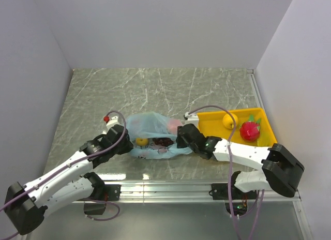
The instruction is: Untie the knot of the plastic bag and take out the fruit
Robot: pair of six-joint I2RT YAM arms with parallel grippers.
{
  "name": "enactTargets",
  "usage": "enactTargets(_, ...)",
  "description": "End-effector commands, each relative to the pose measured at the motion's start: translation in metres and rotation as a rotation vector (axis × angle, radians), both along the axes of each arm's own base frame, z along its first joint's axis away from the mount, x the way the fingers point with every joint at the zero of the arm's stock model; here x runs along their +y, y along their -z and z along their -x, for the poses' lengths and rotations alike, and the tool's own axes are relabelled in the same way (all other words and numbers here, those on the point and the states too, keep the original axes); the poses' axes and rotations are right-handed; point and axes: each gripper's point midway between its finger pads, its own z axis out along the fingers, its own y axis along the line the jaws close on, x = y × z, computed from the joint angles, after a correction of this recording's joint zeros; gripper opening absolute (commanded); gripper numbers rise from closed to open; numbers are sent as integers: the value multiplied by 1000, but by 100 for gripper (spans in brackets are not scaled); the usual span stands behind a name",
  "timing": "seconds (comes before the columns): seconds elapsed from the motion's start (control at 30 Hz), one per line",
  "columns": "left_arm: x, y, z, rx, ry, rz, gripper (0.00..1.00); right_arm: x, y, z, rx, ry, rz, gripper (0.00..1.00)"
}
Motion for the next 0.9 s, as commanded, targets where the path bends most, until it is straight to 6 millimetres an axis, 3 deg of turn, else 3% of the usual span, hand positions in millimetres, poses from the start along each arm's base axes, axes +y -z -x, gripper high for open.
enactTargets(0.0,-2,-3,16,35,62,17,1,-46,-3,-15,-52,188,101,50)
enactTargets(0.07,-7,-10,18,33,86,44,1,-39,-16,-17,-74,140,118,50)
enactTargets(0.13,-13,-15,20,44,105,73,1,-9,-35,-6,-133,-25,120,51)
enactTargets(0.23,-18,-10,25,87,102,93,1,47,-80,13,-228,-227,48,53)
enactTargets(0.33,-24,-4,29,118,107,127,0,85,-102,34,-271,-364,13,53)
enactTargets(0.4,-25,-2,32,126,103,144,0,104,-105,43,-270,-434,4,53)
enactTargets(0.5,-23,-4,32,119,90,154,1,127,-89,50,-246,-475,44,52)
enactTargets(0.57,-17,-6,30,102,64,143,1,141,-63,63,-186,-521,54,52)
enactTargets(0.6,-17,-8,30,97,53,148,1,143,-51,71,-160,-540,65,52)
enactTargets(0.63,-15,-9,29,91,42,148,1,140,-25,82,-107,-551,97,52)
enactTargets(0.73,-13,-13,27,79,24,153,0,135,10,123,-7,-631,133,51)
enactTargets(0.77,-13,-13,28,83,23,150,1,135,11,133,2,-649,132,51)
enactTargets(0.87,-11,-10,32,100,34,142,1,133,-5,127,-33,-599,95,53)
